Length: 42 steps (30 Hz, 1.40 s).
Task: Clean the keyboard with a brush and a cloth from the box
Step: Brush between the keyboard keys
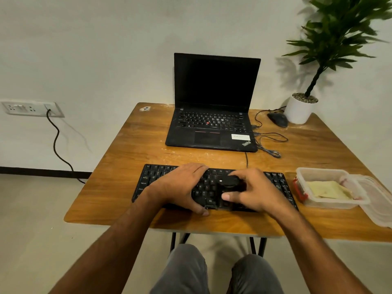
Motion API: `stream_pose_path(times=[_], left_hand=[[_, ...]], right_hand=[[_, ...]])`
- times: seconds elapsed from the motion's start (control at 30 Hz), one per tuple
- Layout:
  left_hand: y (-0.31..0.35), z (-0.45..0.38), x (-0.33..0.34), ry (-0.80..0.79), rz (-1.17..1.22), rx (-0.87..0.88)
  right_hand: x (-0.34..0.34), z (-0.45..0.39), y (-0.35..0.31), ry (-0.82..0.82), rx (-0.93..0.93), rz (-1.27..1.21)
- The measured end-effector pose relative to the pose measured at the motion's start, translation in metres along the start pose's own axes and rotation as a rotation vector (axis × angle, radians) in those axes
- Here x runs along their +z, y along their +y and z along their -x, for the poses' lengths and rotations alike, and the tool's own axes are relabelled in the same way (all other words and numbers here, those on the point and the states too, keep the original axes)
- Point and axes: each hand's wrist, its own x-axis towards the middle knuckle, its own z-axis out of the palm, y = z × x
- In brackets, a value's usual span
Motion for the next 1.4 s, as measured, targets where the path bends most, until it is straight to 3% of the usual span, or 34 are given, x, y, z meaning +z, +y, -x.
stream_pose_path(times=[0.13, 0.27, 0.43, 0.63, 0.77, 0.93, 1.07, 1.2, 1.4], left_hand=[[0.001, -0.001, -0.002, -0.006, 0.007, 0.001], [0.003, -0.003, -0.004, -0.017, -0.032, 0.012], [0.004, -0.005, -0.008, -0.058, -0.063, -0.022], [0.003, -0.006, -0.009, -0.049, -0.013, -0.021], [0.004, -0.003, -0.008, -0.034, -0.012, -0.003], [0.002, -0.006, -0.005, -0.073, -0.033, -0.034], [0.003, -0.01, -0.007, -0.065, -0.001, -0.034], [0.004, -0.007, -0.009, -0.038, 0.023, -0.022], [0.001, -0.006, -0.006, -0.066, 0.007, -0.04]], right_hand=[[0.003, -0.002, -0.005, 0.146, -0.076, -0.122], [0.021, -0.005, -0.006, 0.05, -0.089, -0.164], [-0.003, -0.001, 0.013, -0.009, 0.014, -0.059], [0.004, -0.005, -0.007, 0.14, -0.089, -0.15], [0.017, -0.004, 0.0, 0.102, -0.042, -0.113], [-0.019, 0.01, 0.018, 0.049, 0.08, -0.014], [-0.005, 0.004, 0.003, 0.144, -0.01, -0.12], [0.023, -0.002, -0.007, 0.127, -0.053, -0.128], [-0.009, 0.006, 0.023, 0.065, 0.026, -0.056]])
